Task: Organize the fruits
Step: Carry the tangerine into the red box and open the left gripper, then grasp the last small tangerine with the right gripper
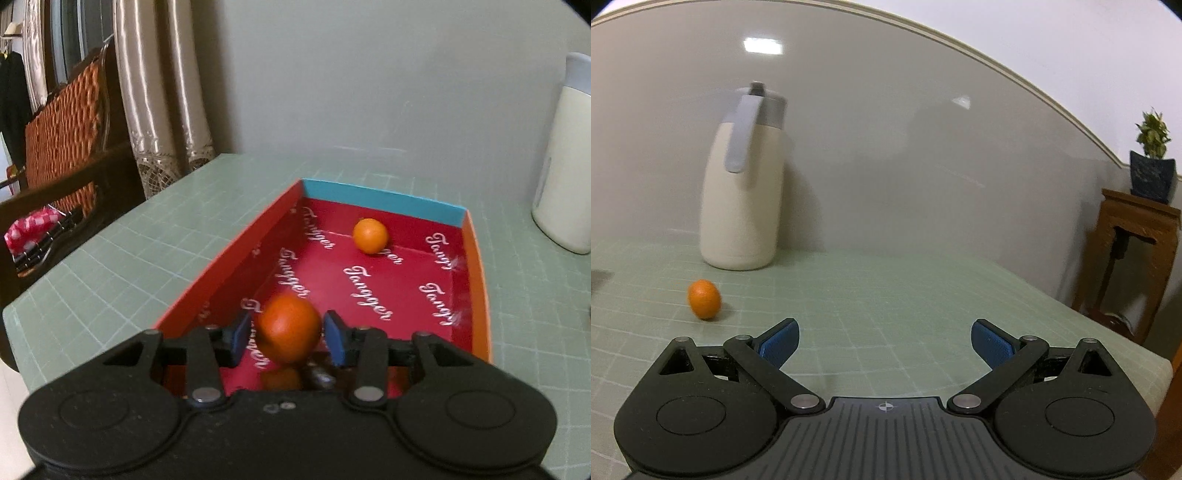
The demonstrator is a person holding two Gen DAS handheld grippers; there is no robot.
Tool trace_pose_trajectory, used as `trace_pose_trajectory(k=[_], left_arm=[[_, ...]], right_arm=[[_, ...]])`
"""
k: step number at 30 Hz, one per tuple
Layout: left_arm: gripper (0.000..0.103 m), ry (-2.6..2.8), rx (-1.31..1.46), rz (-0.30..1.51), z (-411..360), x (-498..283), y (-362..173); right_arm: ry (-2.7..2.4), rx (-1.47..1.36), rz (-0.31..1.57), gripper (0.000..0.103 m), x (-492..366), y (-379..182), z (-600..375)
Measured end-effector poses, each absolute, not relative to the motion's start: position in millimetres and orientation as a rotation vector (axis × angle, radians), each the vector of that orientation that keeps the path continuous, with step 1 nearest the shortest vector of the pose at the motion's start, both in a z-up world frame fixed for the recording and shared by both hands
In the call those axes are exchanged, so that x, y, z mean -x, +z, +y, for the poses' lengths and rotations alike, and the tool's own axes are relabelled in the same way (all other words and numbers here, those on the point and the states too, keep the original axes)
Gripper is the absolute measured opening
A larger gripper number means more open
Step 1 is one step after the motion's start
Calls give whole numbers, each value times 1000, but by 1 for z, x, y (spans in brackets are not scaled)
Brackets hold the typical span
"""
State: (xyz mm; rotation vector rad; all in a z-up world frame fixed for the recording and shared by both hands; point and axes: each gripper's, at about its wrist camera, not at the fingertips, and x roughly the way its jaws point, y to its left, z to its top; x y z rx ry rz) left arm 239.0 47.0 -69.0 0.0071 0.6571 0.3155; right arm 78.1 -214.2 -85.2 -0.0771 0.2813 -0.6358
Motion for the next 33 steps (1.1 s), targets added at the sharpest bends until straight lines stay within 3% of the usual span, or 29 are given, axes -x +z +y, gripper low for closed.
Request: trace_pose_trajectory(k=[2, 4, 11, 16, 33], left_arm=[[59, 321, -9, 636, 50, -232, -64], [71, 327, 8, 603, 53, -221, -56], [89, 355, 12, 465, 68, -175, -27], [95, 474, 6, 401, 89, -143, -28], [97, 824, 175, 339, 151, -95, -41]], right_arm=[[-612, 84, 282, 99, -81, -85, -209], [-588, 90, 283, 99, -84, -86, -203], [-473, 60, 304, 99, -97, -82, -191], [-372, 46, 335, 99, -115, -78, -182], [-259, -37, 493, 99, -198, -80, -172]])
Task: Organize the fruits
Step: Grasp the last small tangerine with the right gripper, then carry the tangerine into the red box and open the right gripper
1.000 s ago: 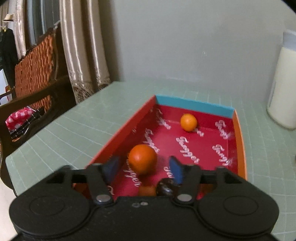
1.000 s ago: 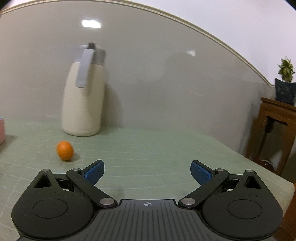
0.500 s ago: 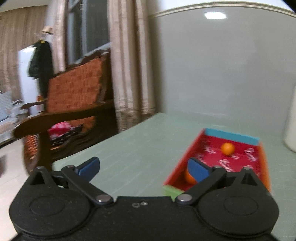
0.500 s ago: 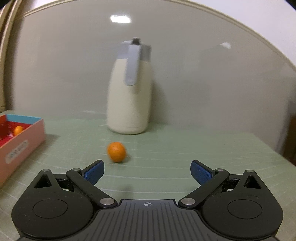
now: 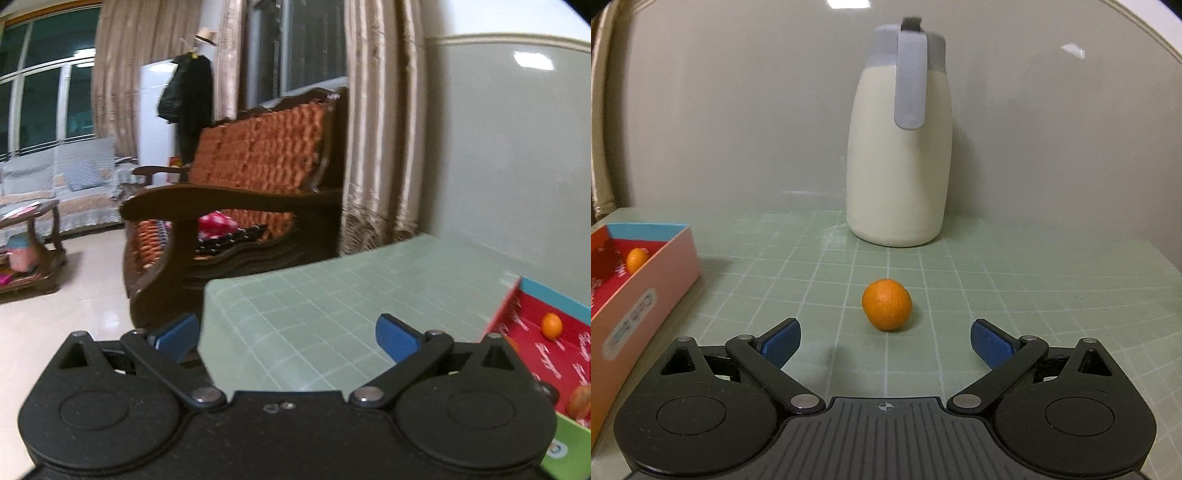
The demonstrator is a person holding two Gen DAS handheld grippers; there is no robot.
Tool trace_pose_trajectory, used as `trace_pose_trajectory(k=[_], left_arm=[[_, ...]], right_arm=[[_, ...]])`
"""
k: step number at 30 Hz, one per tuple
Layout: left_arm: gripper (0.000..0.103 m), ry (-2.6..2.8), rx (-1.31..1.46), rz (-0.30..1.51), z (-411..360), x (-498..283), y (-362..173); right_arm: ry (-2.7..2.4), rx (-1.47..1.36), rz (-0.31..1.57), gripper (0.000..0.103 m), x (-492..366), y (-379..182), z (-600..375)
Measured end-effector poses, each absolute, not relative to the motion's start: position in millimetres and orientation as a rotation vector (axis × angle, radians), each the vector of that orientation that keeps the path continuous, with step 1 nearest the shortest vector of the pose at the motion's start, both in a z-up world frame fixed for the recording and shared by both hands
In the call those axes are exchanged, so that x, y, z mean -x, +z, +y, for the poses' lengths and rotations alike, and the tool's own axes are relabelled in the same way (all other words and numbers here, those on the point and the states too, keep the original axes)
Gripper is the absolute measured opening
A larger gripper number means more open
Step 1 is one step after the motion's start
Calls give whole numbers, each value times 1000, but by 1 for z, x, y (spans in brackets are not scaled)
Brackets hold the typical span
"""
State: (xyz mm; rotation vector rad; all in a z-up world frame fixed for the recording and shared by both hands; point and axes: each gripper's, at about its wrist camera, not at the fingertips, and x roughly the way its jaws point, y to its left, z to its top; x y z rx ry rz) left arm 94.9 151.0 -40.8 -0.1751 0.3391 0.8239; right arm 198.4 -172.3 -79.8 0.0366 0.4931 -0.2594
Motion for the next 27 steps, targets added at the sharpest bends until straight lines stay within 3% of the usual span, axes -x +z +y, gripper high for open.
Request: trace_pose_trajectory(k=[2, 6, 10, 15, 27], left_arm=[[97, 831, 168, 333, 152, -93, -40], [97, 828, 155, 354, 154, -93, -43], [97, 831, 157, 364, 155, -94, -45], [97, 826, 146, 378, 155, -95, -47], [97, 831, 147, 387, 157, -95, -49]], right_arm=[[-251, -65, 508, 98, -209, -80, -177], [-236, -93, 540, 73, -229, -83, -186], [-237, -100, 562, 64, -239, -90, -188], [-243, -108, 566, 39, -245, -92, -190], [-201, -86, 501, 37, -233, -81, -175]])
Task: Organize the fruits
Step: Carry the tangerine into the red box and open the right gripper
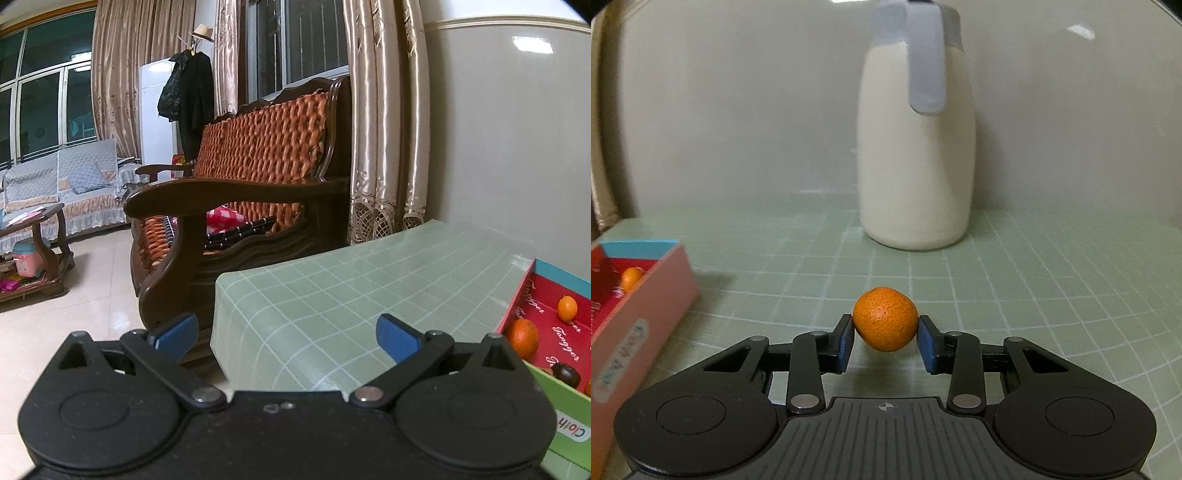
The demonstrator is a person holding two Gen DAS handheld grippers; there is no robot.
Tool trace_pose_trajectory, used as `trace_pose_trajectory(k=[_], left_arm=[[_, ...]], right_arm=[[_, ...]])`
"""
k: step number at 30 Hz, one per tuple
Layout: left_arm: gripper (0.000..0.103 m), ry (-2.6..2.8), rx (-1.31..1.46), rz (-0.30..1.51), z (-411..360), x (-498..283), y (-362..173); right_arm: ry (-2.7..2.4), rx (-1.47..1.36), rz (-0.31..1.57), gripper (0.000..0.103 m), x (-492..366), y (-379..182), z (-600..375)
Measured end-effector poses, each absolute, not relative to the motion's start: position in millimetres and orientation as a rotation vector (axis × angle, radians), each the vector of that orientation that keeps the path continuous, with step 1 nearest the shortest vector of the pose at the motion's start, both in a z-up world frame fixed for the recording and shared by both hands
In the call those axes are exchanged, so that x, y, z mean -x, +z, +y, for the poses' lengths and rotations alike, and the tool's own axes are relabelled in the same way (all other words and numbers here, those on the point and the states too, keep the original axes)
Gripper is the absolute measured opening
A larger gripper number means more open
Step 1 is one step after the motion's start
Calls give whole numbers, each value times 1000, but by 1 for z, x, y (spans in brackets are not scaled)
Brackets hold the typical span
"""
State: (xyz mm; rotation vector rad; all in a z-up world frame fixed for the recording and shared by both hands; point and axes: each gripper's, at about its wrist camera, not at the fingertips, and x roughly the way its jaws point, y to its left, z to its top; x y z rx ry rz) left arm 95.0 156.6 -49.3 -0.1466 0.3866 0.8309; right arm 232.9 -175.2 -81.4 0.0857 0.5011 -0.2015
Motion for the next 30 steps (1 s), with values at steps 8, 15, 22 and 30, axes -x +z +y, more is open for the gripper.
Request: trace_pose_trajectory(k=[8, 15, 22, 30], left_arm=[[97, 832, 155, 395, 162, -90, -51], [97, 826, 170, 405, 167, -90, -50], [97, 812, 183, 414, 171, -90, -50], [97, 809, 209, 412, 175, -90, -50]], right_arm=[[-10, -104, 404, 37, -212, -61, -140], [244, -51, 354, 37, -189, -47, -82], [343, 6, 382, 37, -188, -49, -35], [337, 64, 423, 54, -199, -56, -6]])
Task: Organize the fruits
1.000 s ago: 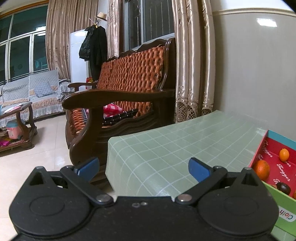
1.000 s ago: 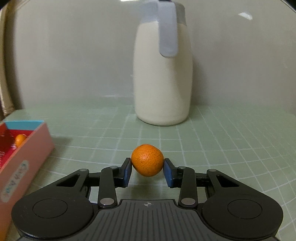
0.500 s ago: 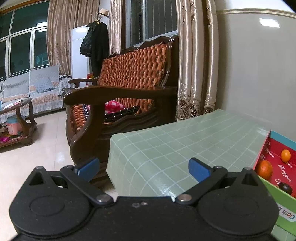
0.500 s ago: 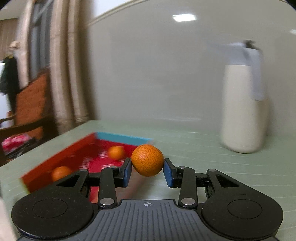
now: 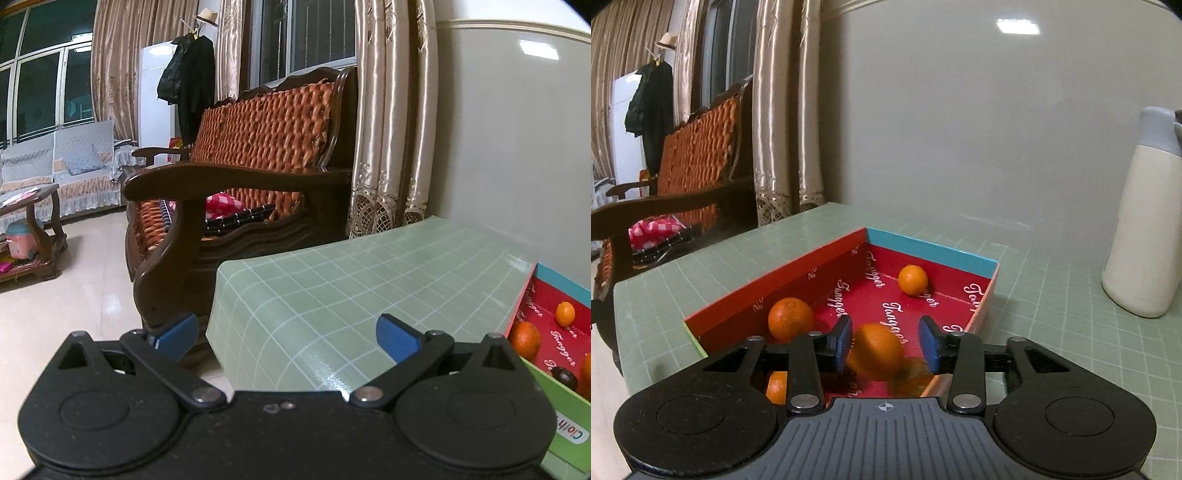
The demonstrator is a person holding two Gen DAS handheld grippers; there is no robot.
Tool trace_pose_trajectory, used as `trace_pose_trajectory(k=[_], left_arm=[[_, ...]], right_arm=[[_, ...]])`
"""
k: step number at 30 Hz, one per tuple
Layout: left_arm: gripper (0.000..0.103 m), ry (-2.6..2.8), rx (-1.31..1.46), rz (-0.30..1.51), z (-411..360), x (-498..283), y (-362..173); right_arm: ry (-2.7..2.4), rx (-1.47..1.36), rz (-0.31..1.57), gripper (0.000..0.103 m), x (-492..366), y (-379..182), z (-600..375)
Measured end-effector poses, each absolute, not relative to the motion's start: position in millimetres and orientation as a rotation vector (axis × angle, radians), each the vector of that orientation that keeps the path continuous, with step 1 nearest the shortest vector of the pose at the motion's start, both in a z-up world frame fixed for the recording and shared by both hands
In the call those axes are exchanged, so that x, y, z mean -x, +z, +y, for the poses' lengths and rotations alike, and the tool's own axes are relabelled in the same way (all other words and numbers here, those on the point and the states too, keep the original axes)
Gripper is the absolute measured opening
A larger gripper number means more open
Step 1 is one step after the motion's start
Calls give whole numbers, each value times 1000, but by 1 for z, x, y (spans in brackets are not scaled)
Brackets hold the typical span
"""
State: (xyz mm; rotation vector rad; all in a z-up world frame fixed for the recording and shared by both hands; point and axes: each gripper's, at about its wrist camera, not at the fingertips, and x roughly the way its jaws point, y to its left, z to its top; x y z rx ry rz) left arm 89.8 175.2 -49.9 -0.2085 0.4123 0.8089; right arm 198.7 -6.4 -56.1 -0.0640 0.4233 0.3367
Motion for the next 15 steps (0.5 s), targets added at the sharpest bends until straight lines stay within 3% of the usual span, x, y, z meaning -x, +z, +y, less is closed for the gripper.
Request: trace_pose_trajectory(k=[1, 8, 10, 12, 15], left_arm=[[97, 808, 210, 412, 175, -90, -50], [97, 743, 196, 398, 165, -93, -49], [97, 696, 178, 385, 158, -93, -46], [97, 606, 154, 393, 148, -94, -43], [97, 459, 117, 437, 128, -89, -30]], right_arm=[[328, 57, 418, 66, -198, -55, -7], [290, 49, 407, 70, -177, -42, -19], [252, 35, 434, 88, -166, -38, -28], [200, 11, 460, 99, -149, -33, -42], [142, 3, 514, 100, -122, -25, -58]])
